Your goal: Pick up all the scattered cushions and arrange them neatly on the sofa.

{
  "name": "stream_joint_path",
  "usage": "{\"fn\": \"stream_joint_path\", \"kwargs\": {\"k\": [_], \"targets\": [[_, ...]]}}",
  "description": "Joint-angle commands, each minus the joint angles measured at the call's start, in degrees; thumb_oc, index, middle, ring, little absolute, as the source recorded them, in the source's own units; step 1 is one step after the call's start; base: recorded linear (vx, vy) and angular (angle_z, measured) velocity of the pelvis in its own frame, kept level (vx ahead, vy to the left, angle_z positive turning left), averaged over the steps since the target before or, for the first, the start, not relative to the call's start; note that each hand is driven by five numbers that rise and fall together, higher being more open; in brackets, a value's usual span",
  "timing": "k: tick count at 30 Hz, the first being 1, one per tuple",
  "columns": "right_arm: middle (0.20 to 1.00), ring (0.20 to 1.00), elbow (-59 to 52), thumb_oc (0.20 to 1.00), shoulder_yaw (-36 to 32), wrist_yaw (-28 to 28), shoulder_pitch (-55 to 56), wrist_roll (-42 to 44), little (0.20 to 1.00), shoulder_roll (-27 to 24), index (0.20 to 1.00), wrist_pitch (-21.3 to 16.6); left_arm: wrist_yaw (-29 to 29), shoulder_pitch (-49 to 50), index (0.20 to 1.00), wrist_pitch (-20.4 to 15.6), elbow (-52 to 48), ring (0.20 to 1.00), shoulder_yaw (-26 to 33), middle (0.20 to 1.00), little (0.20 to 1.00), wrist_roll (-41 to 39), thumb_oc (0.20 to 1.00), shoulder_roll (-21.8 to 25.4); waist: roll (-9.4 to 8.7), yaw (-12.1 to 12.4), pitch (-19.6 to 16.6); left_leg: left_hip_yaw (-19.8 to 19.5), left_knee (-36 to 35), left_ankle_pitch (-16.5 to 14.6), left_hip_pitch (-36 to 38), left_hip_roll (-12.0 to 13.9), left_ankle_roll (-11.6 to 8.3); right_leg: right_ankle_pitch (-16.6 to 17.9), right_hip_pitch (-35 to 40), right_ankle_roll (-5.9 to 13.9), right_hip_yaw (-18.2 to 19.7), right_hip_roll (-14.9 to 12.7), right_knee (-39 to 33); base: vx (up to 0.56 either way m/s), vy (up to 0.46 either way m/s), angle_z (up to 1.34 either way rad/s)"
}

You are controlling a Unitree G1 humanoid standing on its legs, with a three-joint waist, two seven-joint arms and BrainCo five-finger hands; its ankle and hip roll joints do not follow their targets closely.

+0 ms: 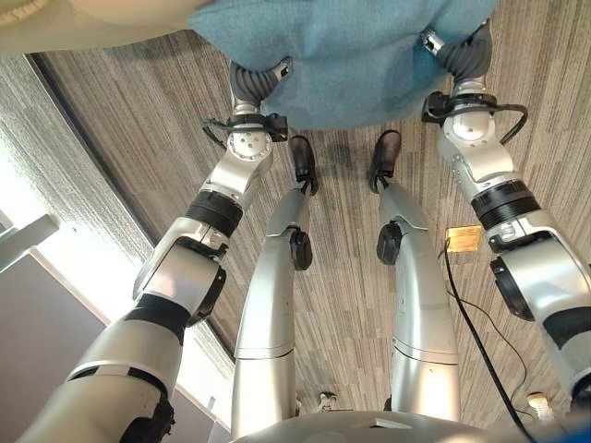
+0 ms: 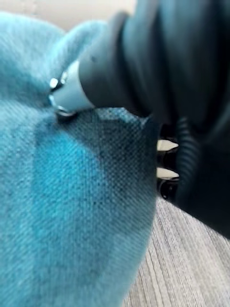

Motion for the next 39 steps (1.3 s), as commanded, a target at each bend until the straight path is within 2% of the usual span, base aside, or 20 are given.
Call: {"fn": "stream_joint_path", "kwargs": {"k": [1, 6, 8, 9, 11, 13, 14, 16, 18, 19, 22, 23, 26, 27, 29, 33, 35, 37, 39], "targets": [[0.200, 0.200, -10.06, 0.200, -1.51, -0.29, 2.93, -5.90, 0.200, 5.40, 0.200, -8.19, -0.57, 2.34, 0.200, -7.90, -7.83, 0.200, 0.95, 0.200, 0.200, 0.14, 0.200, -3.72, 1.20, -1.46, -5.58, -6.38, -4.87, -1.87, 6.09, 0.66, -2.64, -3.49, 6.59, 6.74, 1.85, 0.82, 1.24, 0.00, 0.000, 0.00], [0.200, 0.200, -14.74, 0.200, -4.75, -0.82, 11.28, -9.40, 0.200, 6.00, 0.200, -7.96, -1.85, 9.33, 0.200, -7.82, -12.76, 0.200, 2.65, 0.200, 0.200, 2.47, 0.200, -4.59, 0.61, -2.03, -6.12, -7.35, -8.53, -1.43, 13.69, 0.82, -3.59, -3.26, 14.37, 6.69, 0.54, 0.46, -1.14, -0.05, -0.020, 0.00], [0.200, 0.200, -18.17, 0.200, -5.31, -0.03, 16.75, -10.39, 0.200, 6.44, 0.200, -8.47, -3.59, 14.82, 0.200, -7.50, -16.72, 0.200, 1.56, 0.200, 0.200, 6.20, 0.200, -4.41, 0.19, -2.31, -7.00, -8.12, -12.12, -1.04, 21.12, 1.01, -4.69, -2.85, 21.91, 6.78, -0.96, -0.02, -4.68, 0.02, -0.039, -0.03], [0.200, 0.200, -20.31, 0.200, -5.06, 1.12, 21.79, -11.07, 0.200, 7.06, 0.200, -8.24, -4.93, 19.18, 0.200, -7.77, -19.13, 0.200, 0.84, 0.200, 0.200, 7.05, 0.200, -5.00, -0.29, -2.35, -8.23, -8.64, -15.32, -0.85, 27.86, 0.66, -5.43, -2.58, 27.92, 6.81, -2.10, -0.58, -7.55, 0.05, -0.042, 0.01], [0.200, 0.200, -21.25, 0.200, -5.25, 1.46, 24.03, -11.35, 0.200, 7.24, 0.200, -8.16, -5.61, 20.89, 0.200, -7.88, -20.17, 0.200, 0.67, 0.200, 0.200, 6.84, 0.200, -5.57, -0.50, -2.31, -8.69, -8.94, -16.66, -0.88, 30.75, 0.47, -5.69, -2.44, 30.63, 6.80, -2.55, -0.80, -8.87, 0.07, -0.031, 0.07], [0.200, 0.200, -22.75, 0.200, -5.35, 2.21, 28.77, -11.87, 0.200, 7.81, 0.200, -7.65, -6.79, 24.55, 0.200, -7.99, -21.37, 0.200, -0.12, 0.200, 0.200, 6.46, 0.200, -6.38, -1.06, -2.30, -9.32, -9.45, -18.32, -0.85, 36.25, 0.38, -5.99, -1.88, 36.47, 6.87, -3.94, -1.21, -11.85, 0.00, -0.026, 0.05], [0.200, 0.200, -23.61, 0.200, -5.60, 2.56, 31.31, -11.85, 0.200, 8.24, 0.200, -7.53, -7.29, 26.40, 0.200, -8.09, -22.07, 0.200, -0.26, 0.200, 0.200, 6.04, 0.200, -6.65, -1.48, -2.27, -9.33, -9.30, -18.86, 0.64, 38.46, 0.19, -5.76, -0.02, 39.00, 6.35, -5.13, -1.38, -13.65, -0.06, -0.026, 0.06], [0.200, 0.200, -25.19, 0.200, -5.71, 3.55, 35.79, -11.41, 0.200, 9.19, 0.200, -7.42, -8.36, 29.83, 0.200, -8.19, -23.58, 0.200, -0.74, 0.200, 0.200, 5.80, 0.200, -6.68, -2.20, -2.29, -9.96, -9.45, -20.57, 0.47, 44.25, 0.36, -6.10, 0.21, 44.82, 6.59, -5.90, -1.44, -16.03, -0.01, -0.010, 0.05], [0.200, 0.200, -25.98, 0.200, -5.51, 4.54, 39.40, -12.22, 0.200, 8.68, 0.200, -6.72, -8.96, 32.81, 0.200, -7.79, -24.31, 0.200, -1.29, 0.200, 0.200, 7.23, 0.200, -5.86, -2.79, -2.31, -9.74, -9.40, -22.00, 0.36, 50.83, 0.62, -6.28, -0.01, 51.49, 6.61, -6.27, -1.10, -17.81, 0.08, 0.000, -0.03], [0.200, 0.200, -27.08, 0.200, -5.71, 5.34, 42.35, -12.63, 0.200, 8.79, 0.200, -6.17, -8.94, 35.38, 0.200, -7.55, -25.42, 0.200, -1.17, 0.200, 0.200, 8.16, 0.200, -4.98, -3.08, -2.63, -9.92, -8.87, -23.16, 0.13, 56.37, 1.11, -6.68, -0.68, 57.24, 6.59, -6.54, -0.70, -19.26, 0.13, -0.009, -0.09], [0.200, 0.200, -27.71, 0.200, -6.38, 6.70, 46.73, -12.89, 0.200, 8.71, 0.200, -5.47, -9.59, 39.26, 0.200, -7.15, -26.09, 0.200, -0.75, 0.200, 0.200, 9.55, 0.200, -3.63, -3.03, -3.01, -10.20, -7.99, -24.75, 0.13, 63.99, 2.03, -7.13, -1.64, 65.40, 6.45, -7.01, 0.23, -21.03, 0.12, -0.025, -0.06], [0.200, 0.200, -28.44, 0.200, -6.95, 7.25, 48.82, -13.65, 0.200, 8.32, 0.200, -5.17, -10.18, 41.33, 0.200, -7.03, -26.81, 0.200, -0.43, 0.200, 0.200, 9.74, 0.200, -3.30, -3.10, -3.44, -10.91, -7.10, -25.23, -0.08, 68.13, 2.67, -7.71, -2.47, 70.16, 6.35, -7.05, 0.95, -22.41, 0.12, -0.059, -0.08], [0.200, 0.200, -29.02, 0.200, -7.60, 7.93, 51.83, -14.90, 0.200, 7.84, 0.200, -4.48, -10.53, 44.44, 0.200, -6.88, -26.74, 0.200, 0.32, 0.200, 0.200, 10.04, 0.200, -3.14, -3.30, -3.89, -12.47, -5.77, -25.50, -0.60, 72.91, 3.42, -8.39, -3.18, 75.98, 6.08, -7.14, 2.03, -24.51, 0.11, -0.083, 0.05], [0.200, 0.200, -29.78, 0.200, -8.22, 8.23, 54.08, -15.83, 0.200, 7.33, 0.200, -3.88, -10.60, 46.65, 0.200, -6.37, -26.35, 0.200, 0.87, 0.200, 0.200, 9.60, 0.200, -3.72, -3.72, -4.30, -13.69, -5.09, -25.27, -1.23, 75.65, 3.81, -8.88, -3.47, 79.45, 5.68, -6.98, 3.15, -26.46, 0.12, -0.112, 0.11], [0.200, 0.200, -30.27, 0.200, -8.43, 8.56, 56.57, -16.72, 0.200, 6.94, 0.200, -3.49, -11.00, 49.82, 0.200, -5.80, -26.25, 0.200, 1.31, 0.200, 0.200, 8.97, 0.200, -4.60, -4.55, -4.29, -14.69, -4.76, -23.44, -2.52, 77.95, 4.16, -8.96, -4.21, 83.88, 4.97, -6.44, 4.40, -29.03, 0.14, -0.156, 0.13], [0.200, 0.200, -30.28, 0.200, -8.36, 9.05, 58.40, -16.85, 0.200, 6.17, 0.200, -2.96, -11.54, 52.39, 0.200, -5.10, -26.36, 0.200, 1.02, 0.200, 0.200, 7.25, 0.200, -5.45, -6.13, -3.42, -14.06, -6.38, -13.41, -2.25, 74.68, 4.38, -8.91, -4.70, 87.64, 3.75, -5.76, 4.66, -30.58, 0.06, -0.099, 0.02], [0.200, 0.200, -30.49, 0.200, -8.35, 8.79, 58.08, -17.03, 0.200, 6.07, 0.200, -3.00, -11.52, 52.68, 0.200, -4.90, -26.53, 0.200, 0.95, 0.200, 0.200, 7.48, 0.200, -5.66, -6.27, -2.95, -14.34, -7.03, -15.68, -3.37, 73.40, 3.19, -8.02, -5.04, 87.69, 3.94, -5.39, 4.57, -30.57, 0.13, 0.017, 0.02], [0.200, 0.200, -31.01, 0.200, -8.24, 8.24, 57.29, -17.01, 0.200, 6.16, 0.200, -2.52, -11.30, 52.68, 0.200, -4.24, -26.82, 0.200, 1.21, 0.200, 0.200, 8.06, 0.200, -5.84, -5.76, -1.81, -14.96, -6.95, -19.82, -1.62, 70.85, 1.40, -7.45, -6.06, 88.88, 4.40, -4.07, 5.57, -30.55, 0.28, 0.082, 0.01], [0.200, 0.200, -32.02, 0.200, -7.72, 8.50, 57.06, -17.54, 0.200, 6.42, 0.200, -2.56, -11.21, 53.00, 0.200, -4.25, -27.64, 0.200, 1.66, 0.200, 0.200, 8.37, 0.200, -5.64, -5.63, -1.28, -15.21, -7.03, -21.23, -2.04, 72.45, 0.80, -6.73, -6.52, 89.02, 4.83, -2.84, 5.60, -29.46, 0.26, 0.126, -0.54]]}}
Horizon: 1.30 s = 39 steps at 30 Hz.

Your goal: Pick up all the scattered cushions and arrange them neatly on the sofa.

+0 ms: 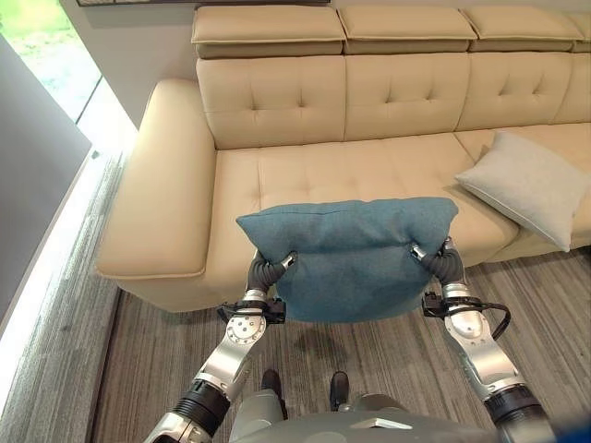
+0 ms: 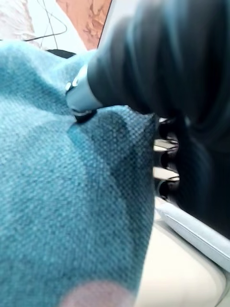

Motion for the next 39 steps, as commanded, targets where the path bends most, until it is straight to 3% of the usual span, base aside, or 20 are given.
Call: {"fn": "stream_joint_path", "kwargs": {"k": [1, 5, 7, 8, 10, 11, 12, 15, 19, 21, 24, 26, 28, 30, 31, 32, 35, 39], "targets": [[0.200, 0.200, -6.35, 0.200, -0.84, -0.02, -3.29, -2.34, 0.200, -0.16, 0.200, -4.09, -0.79, -4.48, 0.200, -4.55, -4.77, 0.200, 1.55, 0.200, 0.200, 0.88, 0.200, 0.24, 0.01, 0.70, -1.36, 0.83, 3.75, -1.27, 0.80, -0.48, 0.60, -6.83, 3.28, 6.01, 1.07, -0.99, 7.19, 0.25, 0.163, -1.03], [0.200, 0.200, -6.51, 0.200, 0.09, 0.17, -5.40, -3.83, 0.200, 0.37, 0.200, -3.87, -0.48, -4.47, 0.200, -4.63, -5.79, 0.200, 2.16, 0.200, 0.200, 1.19, 0.200, 0.96, 1.15, 1.44, -1.64, 3.33, 0.76, -2.74, 4.70, -1.29, 3.09, -5.39, 1.18, 8.43, 2.03, -3.29, 13.86, 0.19, 0.178, -0.75], [0.200, 0.200, -7.11, 0.200, 1.70, 1.04, -7.46, -4.30, 0.200, 1.49, 0.200, -4.22, -0.41, -4.12, 0.200, -4.78, -6.67, 0.200, 3.12, 0.200, 0.200, 1.57, 0.200, 1.91, 2.62, 2.21, -0.80, 5.33, -1.72, -3.24, 8.00, -1.34, 4.85, -2.18, -3.53, 10.59, 1.32, -5.71, 23.91, 0.19, 0.189, -0.58], [0.200, 0.200, -7.29, 0.200, 2.04, 1.15, -7.94, -4.33, 0.200, 1.63, 0.200, -4.37, -0.35, -4.20, 0.200, -4.94, -6.77, 0.200, 3.40, 0.200, 0.200, 1.38, 0.200, 1.94, 2.84, 2.47, -0.73, 5.64, -1.92, -3.53, 8.65, -1.35, 4.95, -2.09, -4.33, 10.66, 0.43, -6.68, 24.05, 0.14, 0.062, -0.71], [0.200, 0.200, -7.69, 0.200, 3.17, 1.60, -9.79, -4.42, 0.200, 1.56, 0.200, -4.38, -0.56, -3.95, 0.200, -5.18, -6.97, 0.200, 3.62, 0.200, 0.200, 0.97, 0.200, 1.68, 3.52, 2.66, -0.72, 5.80, -3.40, -4.22, 10.87, -1.26, 4.71, -2.67, -5.66, 9.81, -1.40, -7.66, 19.09, 0.20, -0.048, -0.42], [0.200, 0.200, -7.97, 0.200, 3.37, 2.01, -10.32, -4.24, 0.200, 1.21, 0.200, -4.23, -1.03, -3.67, 0.200, -5.34, -7.14, 0.200, 3.49, 0.200, 0.200, 0.84, 0.200, 1.54, 3.32, 2.22, -0.60, 5.48, -3.55, -4.61, 11.76, -1.72, 4.52, -1.41, -6.82, 9.91, -0.38, -7.26, 14.07, 0.19, -0.074, 0.00], [0.200, 0.200, -7.98, 0.200, 3.38, 2.02, -10.31, -4.23, 0.200, 1.18, 0.200, -4.22, -1.04, -3.66, 0.200, -5.34, -7.15, 0.200, 3.50, 0.200, 0.200, 0.84, 0.200, 1.53, 3.43, 2.25, -0.50, 5.49, -3.58, -4.68, 11.94, -1.61, 4.49, -1.28, -6.52, 9.89, -0.41, -7.12, 13.77, 0.15, -0.084, -0.10], [0.200, 0.200, -8.11, 0.200, 2.78, 1.78, -9.03, -4.92, 0.200, 0.72, 0.200, -3.91, -1.38, -4.15, 0.200, -5.63, -6.92, 0.200, 3.27, 0.200, 0.200, 0.33, 0.200, 0.70, 2.26, 0.81, 0.21, 3.68, -3.11, -5.80, 13.32, -2.27, 3.76, 1.23, -6.82, 10.56, 4.28, -5.09, 7.07, 0.13, -0.155, 0.10], [0.200, 0.200, -7.62, 0.200, 0.71, 1.29, -6.04, -4.51, 0.200, -0.22, 0.200, -4.13, -1.77, -4.98, 0.200, -5.88, -6.02, 0.200, 2.30, 0.200, 0.200, -0.67, 0.200, -0.64, 0.97, -0.12, -0.34, 2.27, 2.12, -6.46, 11.80, -0.32, 0.98, 0.14, -2.74, 8.31, 3.35, -3.54, 4.64, 0.13, -0.299, 0.65], [0.200, 0.200, -7.91, 0.200, -0.16, 0.99, -5.31, -3.69, 0.200, -1.03, 0.200, -4.22, -1.83, -5.68, 0.200, -5.69, -6.15, 0.200, 1.45, 0.200, 0.200, -1.57, 0.200, -0.85, -0.03, -0.41, 0.69, 1.51, 13.60, -4.12, 5.26, 1.60, -1.24, -0.42, -1.23, 6.50, 1.70, -3.38, 3.95, 0.00, -0.278, 0.66], [0.200, 0.200, -7.98, 0.200, -0.56, 0.93, -4.41, -3.19, 0.200, -2.24, 0.200, -3.65, -2.48, -4.88, 0.200, -5.35, -6.15, 0.200, 1.65, 0.200, 0.200, -2.47, 0.200, -1.38, -0.65, -0.63, 1.12, 4.66, 19.99, -3.75, 1.88, 3.83, -0.16, -2.07, 1.64, 4.63, -0.41, -2.56, 2.85, 0.04, -0.224, 0.52], [0.200, 0.200, -8.53, 0.200, -1.54, 1.02, -3.24, -2.68, 0.200, -2.38, 0.200, -3.41, -2.81, -4.46, 0.200, -4.75, -6.01, 0.200, 1.64, 0.200, 0.200, -2.56, 0.200, -1.48, -1.02, -0.82, 1.17, 7.81, 18.52, -3.61, -0.21, 4.93, 0.65, -2.77, 2.58, 4.36, -1.43, -2.50, 2.48, 0.08, -0.094, 0.37], [0.200, 0.200, -9.32, 0.200, -2.26, 1.08, -1.97, -2.40, 0.200, -2.44, 0.200, -3.40, -3.38, -4.05, 0.200, -4.04, -5.45, 0.200, 1.54, 0.200, 0.200, -2.22, 0.200, -1.39, -0.88, -1.03, 0.72, 11.03, 13.45, -1.48, -2.27, 5.48, 0.54, -3.84, 4.04, 4.47, -2.74, -1.86, 1.59, 0.16, -0.045, 0.45], [0.200, 0.200, -9.41, 0.200, -2.27, 1.04, -1.84, -2.43, 0.200, -2.49, 0.200, -3.33, -3.50, -3.85, 0.200, -3.73, -5.54, 0.200, 1.61, 0.200, 0.200, -1.69, 0.200, -1.26, -0.73, -0.89, 0.65, 11.58, 11.20, -0.18, -2.49, 5.37, 0.19, -4.26, 5.02, 4.70, -2.97, -1.62, 1.03, 0.16, 0.012, 0.28], [0.200, 0.200, -9.63, 0.200, -2.46, 0.85, -1.44, -2.08, 0.200, -2.14, 0.200, -3.33, -3.57, -3.14, 0.200, -3.37, -6.21, 0.200, 1.88, 0.200, 0.200, -1.18, 0.200, -1.15, -0.26, -0.39, 0.66, 11.57, 6.17, 2.76, -2.92, 4.99, -0.48, -4.91, 6.70, 5.15, -3.06, -0.93, 0.31, 0.21, 0.028, 0.17], [0.200, 0.200, -9.64, 0.200, -2.55, 0.70, -1.36, -2.00, 0.200, -1.98, 0.200, -3.35, -3.53, -2.80, 0.200, -3.38, -6.63, 0.200, 2.04, 0.200, 0.200, -1.20, 0.200, -1.25, -0.20, -0.05, 0.77, 11.43, 4.83, 3.23, -3.51, 4.71, -0.68, -5.35, 7.52, 5.26, -3.02, -0.68, 0.17, 0.27, 0.040, 0.07], [0.200, 0.200, -9.79, 0.200, -2.16, 1.07, -1.07, -2.36, 0.200, -1.48, 0.200, -3.43, -3.78, -1.48, 0.200, -3.57, -7.33, 0.200, 2.45, 0.200, 0.200, -1.23, 0.200, -1.32, 0.21, 0.33, -0.43, 11.45, 0.41, 4.49, -1.04, 4.15, -0.36, -6.56, 9.50, 5.79, -2.26, -0.29, -0.01, 0.29, 0.111, -0.04], [0.200, 0.200, -9.75, 0.200, -1.45, 1.18, -2.34, -2.56, 0.200, -0.75, 0.200, -3.30, -3.79, -1.31, 0.200, -3.68, -8.10, 0.200, 2.53, 0.200, 0.200, -1.06, 0.200, -0.69, -0.27, 1.13, -1.72, 13.01, 0.20, 2.96, 0.95, 2.82, 0.88, -7.29, 9.96, 6.64, -1.31, -1.84, 1.36, 0.24, 0.148, -0.36]]}}
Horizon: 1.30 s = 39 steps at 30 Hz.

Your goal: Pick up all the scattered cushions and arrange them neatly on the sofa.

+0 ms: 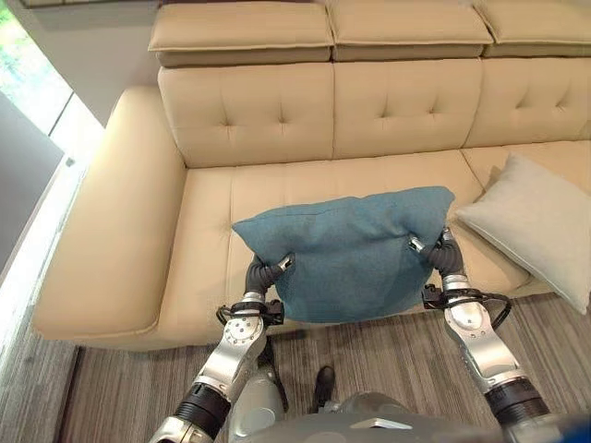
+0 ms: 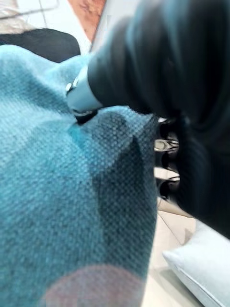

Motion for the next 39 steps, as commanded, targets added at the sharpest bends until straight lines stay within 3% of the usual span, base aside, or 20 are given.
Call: {"fn": "stream_joint_path", "kwargs": {"k": [1, 3, 6, 7, 10, 11, 14, 18, 24, 29, 39], "targets": [[0.200, 0.200, -7.16, 0.200, -1.13, 0.36, -1.72, -0.23, 0.200, -0.18, 0.200, -4.75, -1.62, -2.09, 0.200, -4.87, -7.69, 0.200, -0.04, 0.200, 0.200, 1.14, 0.200, 0.36, -0.22, 0.44, -5.35, 1.14, 4.05, -1.78, -1.73, -0.51, 2.18, -5.96, 3.38, 7.45, 3.38, -8.31, 6.05, 0.17, 0.166, -0.50], [0.200, 0.200, -7.16, 0.200, -0.85, 0.56, -2.96, -0.55, 0.200, 0.58, 0.200, -4.83, -1.44, -2.47, 0.200, -5.00, -8.04, 0.200, 0.17, 0.200, 0.200, 1.19, 0.200, 0.78, -0.22, 0.90, -5.57, 1.98, 4.16, -4.30, 0.10, -1.95, 3.79, -6.16, 1.79, 9.06, 3.20, -10.51, 11.73, 0.20, 0.231, -0.55], [0.200, 0.200, -6.91, 0.200, -0.57, 0.83, -4.41, -0.97, 0.200, 1.31, 0.200, -4.78, -0.87, -2.58, 0.200, -5.14, -8.59, 0.200, 0.83, 0.200, 0.200, 1.37, 0.200, 1.86, 0.28, 0.63, -4.41, 3.10, 3.46, -6.36, 2.92, -2.97, 6.00, -1.92, -4.75, 11.72, 3.57, -13.25, 24.70, 0.13, 0.219, -0.35], [0.200, 0.200, -6.92, 0.200, -0.64, 0.79, -4.40, -0.92, 0.200, 1.59, 0.200, -4.89, -0.77, -2.64, 0.200, -5.20, -8.59, 0.200, 0.98, 0.200, 0.200, 1.38, 0.200, 1.99, 0.56, 0.55, -4.04, 3.14, 3.29, -6.66, 3.53, -2.85, 6.26, -1.41, -6.32, 11.78, 3.56, -13.43, 27.31, 0.17, 0.182, 0.11], [0.200, 0.200, -6.46, 0.200, -1.58, 0.99, -4.08, -0.77, 0.200, 1.71, 0.200, -4.88, -1.41, -2.54, 0.200, -5.50, -7.99, 0.200, 1.56, 0.200, 0.200, 1.34, 0.200, 1.81, 1.46, -0.56, -3.68, 1.68, -0.37, -6.63, 7.20, -3.48, 5.72, -1.86, -10.89, 10.41, 1.81, -12.34, 20.89, 0.19, 0.025, 0.28], [0.200, 0.200, -6.47, 0.200, -2.00, 0.63, -3.83, -0.59, 0.200, 1.89, 0.200, -4.94, -1.29, -2.90, 0.200, -5.50, -7.76, 0.200, 1.46, 0.200, 0.200, 1.22, 0.200, 1.47, 1.34, -1.40, -3.04, 0.22, -1.07, -6.57, 7.88, -3.90, 5.50, -0.63, -12.83, 10.50, 4.02, -11.18, 17.65, 0.12, -0.049, 0.46], [0.200, 0.200, -6.46, 0.200, -2.81, 0.30, -2.79, -0.93, 0.200, 1.60, 0.200, -5.25, -1.87, -3.42, 0.200, -5.79, -7.16, 0.200, 1.23, 0.200, 0.200, 1.92, 0.200, 0.93, 0.63, -1.85, -3.11, -0.99, -0.99, -6.86, 8.09, -4.85, 5.23, 0.61, -11.08, 10.57, 7.31, -10.20, 12.89, 0.06, -0.090, 0.56], [0.200, 0.200, -5.89, 0.200, -3.92, 0.18, -1.38, -1.42, 0.200, 0.64, 0.200, -4.95, -2.93, -3.00, 0.200, -5.61, -7.86, 0.200, 1.48, 0.200, 0.200, 2.82, 0.200, 0.83, 0.80, -2.06, -5.36, -1.33, -2.88, -6.64, 10.04, -4.85, 4.22, 1.21, -5.65, 9.97, 5.82, -9.19, 6.13, 0.11, -0.108, 0.22], [0.200, 0.200, -5.19, 0.200, -3.73, -0.50, -3.73, -2.99, 0.200, -2.04, 0.200, -4.02, -1.34, -7.23, 0.200, -5.14, -6.34, 0.200, 1.49, 0.200, 0.200, 4.25, 0.200, 1.10, 1.28, -2.41, -6.72, -2.03, -5.16, -6.23, 12.67, -4.16, 3.02, 1.22, -1.47, 9.68, 4.04, -8.59, 2.00, 0.11, -0.087, 0.07], [0.200, 0.200, -2.45, 0.200, -0.75, -2.79, -12.50, -4.26, 0.200, -3.29, 0.200, -3.83, 1.75, -14.41, 0.200, -4.85, -3.60, 0.200, 1.23, 0.200, 0.200, 5.49, 0.200, 1.51, 1.95, -2.00, -6.86, -1.99, -5.21, -6.37, 12.85, -3.81, 2.30, 1.77, 0.04, 9.86, 2.72, -8.63, -0.61, 0.05, -0.031, 0.07], [0.200, 0.200, 5.78, 0.200, 5.67, -8.32, -35.69, -4.54, 0.200, -4.31, 0.200, -2.43, 8.08, -37.20, 0.200, -5.25, 5.92, 0.200, -1.42, 0.200, 0.200, 4.75, 0.200, 3.63, 3.29, -0.88, -2.87, -3.54, -5.21, -3.59, 5.00, -3.49, 1.16, 3.54, -7.31, 10.35, 2.14, -8.69, -0.69, -0.07, -0.014, 0.15]]}}
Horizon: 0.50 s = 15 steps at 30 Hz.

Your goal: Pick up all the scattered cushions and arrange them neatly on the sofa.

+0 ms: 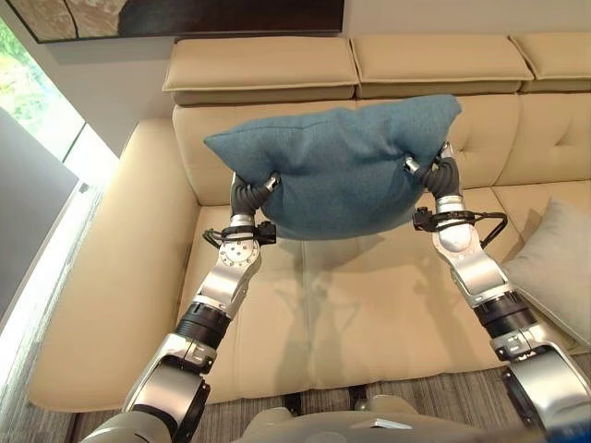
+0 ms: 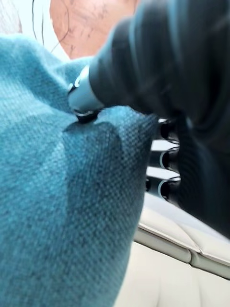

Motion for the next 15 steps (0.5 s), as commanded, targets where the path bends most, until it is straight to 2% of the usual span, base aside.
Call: {"fn": "stream_joint_path", "kwargs": {"k": [1, 6, 8, 15], "targets": [[0.200, 0.200, -3.32, 0.200, 1.69, -0.86, -7.20, -2.95, 0.200, -0.46, 0.200, -3.65, 0.42, -11.37, 0.200, -5.88, -0.57, 0.200, -5.30, 0.200, 0.200, 2.15, 0.200, 0.06, -1.11, 0.46, 1.75, 4.95, 0.31, -3.63, -0.07, 0.40, -3.38, -4.25, 0.88, 6.31, -0.43, -1.90, 0.36, -0.04, -0.015, 0.13], [0.200, 0.200, 2.03, 0.200, 2.67, -2.80, -14.42, -3.04, 0.200, -2.31, 0.200, -2.83, 1.83, -20.14, 0.200, -6.74, 3.96, 0.200, -6.70, 0.200, 0.200, 1.69, 0.200, 1.90, -0.68, 0.60, 3.28, 3.77, 0.31, -1.65, -6.81, 0.12, -3.82, -2.43, -5.96, 5.92, -0.31, -2.21, 0.91, -0.06, -0.015, 0.16], [0.200, 0.200, 2.98, 0.200, 2.76, -3.08, -15.28, -2.81, 0.200, -2.28, 0.200, -2.91, 1.98, -20.93, 0.200, -6.87, 4.60, 0.200, -6.72, 0.200, 0.200, 1.66, 0.200, 2.18, -0.61, 0.74, 3.17, 3.81, 0.31, -1.48, -7.78, 0.02, -3.79, -2.29, -6.93, 5.90, -0.20, -2.31, 1.04, -0.03, -0.002, 0.02], [0.200, 0.200, 8.81, 0.200, 3.00, -4.72, -20.99, -2.99, 0.200, -3.71, 0.200, -3.62, 2.47, -24.07, 0.200, -8.45, 7.75, 0.200, -5.64, 0.200, 0.200, 0.82, 0.200, 3.65, 1.34, 1.82, 4.55, 4.39, 0.31, -0.03, -13.60, -0.17, -4.53, -1.96, -13.78, 5.97, 0.21, -3.23, 2.74, -0.03, 0.005, -0.02]]}}
